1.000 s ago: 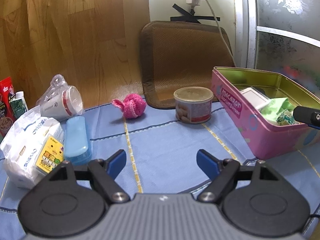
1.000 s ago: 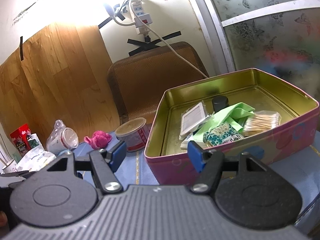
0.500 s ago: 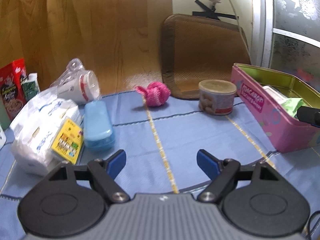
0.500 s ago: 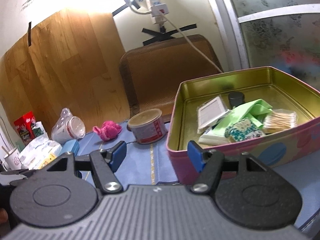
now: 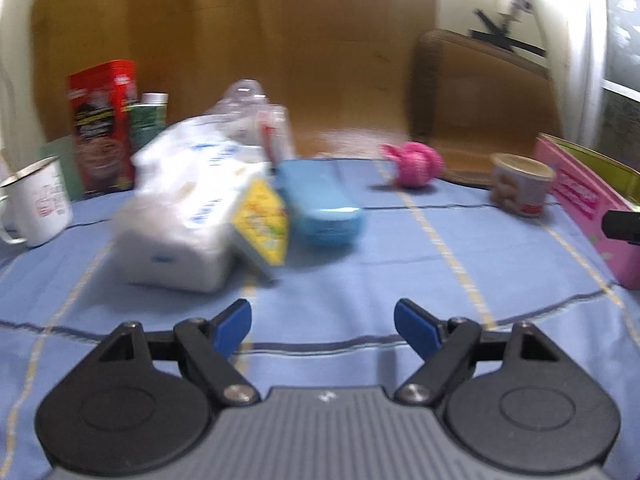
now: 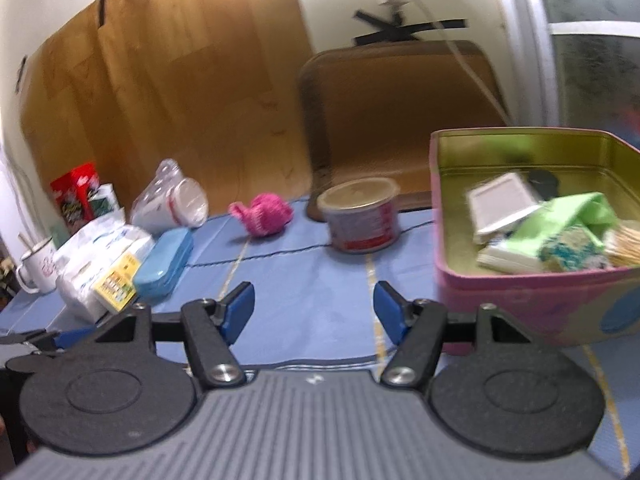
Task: Organize soft objects
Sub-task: 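Grasp the clear barcode card case beside the tissue bag with the right gripper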
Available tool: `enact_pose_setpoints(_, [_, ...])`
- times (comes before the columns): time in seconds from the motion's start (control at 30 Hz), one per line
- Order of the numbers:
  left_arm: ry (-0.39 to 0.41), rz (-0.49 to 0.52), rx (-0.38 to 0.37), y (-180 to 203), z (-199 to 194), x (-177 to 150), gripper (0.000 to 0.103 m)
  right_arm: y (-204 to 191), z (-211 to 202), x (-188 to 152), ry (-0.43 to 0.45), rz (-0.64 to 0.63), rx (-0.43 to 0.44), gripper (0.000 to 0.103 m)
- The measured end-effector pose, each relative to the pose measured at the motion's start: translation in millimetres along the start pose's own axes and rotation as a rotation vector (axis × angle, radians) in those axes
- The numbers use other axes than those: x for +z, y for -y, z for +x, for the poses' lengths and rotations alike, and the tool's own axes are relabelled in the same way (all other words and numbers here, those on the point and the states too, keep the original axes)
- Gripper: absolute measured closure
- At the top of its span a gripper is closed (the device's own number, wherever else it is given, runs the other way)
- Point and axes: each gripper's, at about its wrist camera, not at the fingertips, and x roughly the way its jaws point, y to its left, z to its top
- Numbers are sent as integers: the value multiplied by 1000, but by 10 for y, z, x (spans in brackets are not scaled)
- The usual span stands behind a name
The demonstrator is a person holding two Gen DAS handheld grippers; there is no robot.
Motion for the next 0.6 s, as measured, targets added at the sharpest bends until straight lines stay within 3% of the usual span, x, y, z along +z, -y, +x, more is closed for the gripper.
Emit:
enact_pose_setpoints(0.17, [34, -86, 96, -418, -60, -58, 21, -388, 207, 117, -48, -98, 135, 37])
enact_pose_setpoints(0.3, [85, -261, 85, -818, -204, -146, 21, -942, 434, 151, -74, -262, 258, 41])
enact_pose_setpoints(0.47, [196, -466, 74, -1180, -358, -256, 21, -1621, 810, -113, -47, -596, 278, 46])
enact_pose_setpoints(0.6, [227, -491, 85, -1216, -388, -256, 21, -1862, 1108, -205, -80, -646, 293, 51])
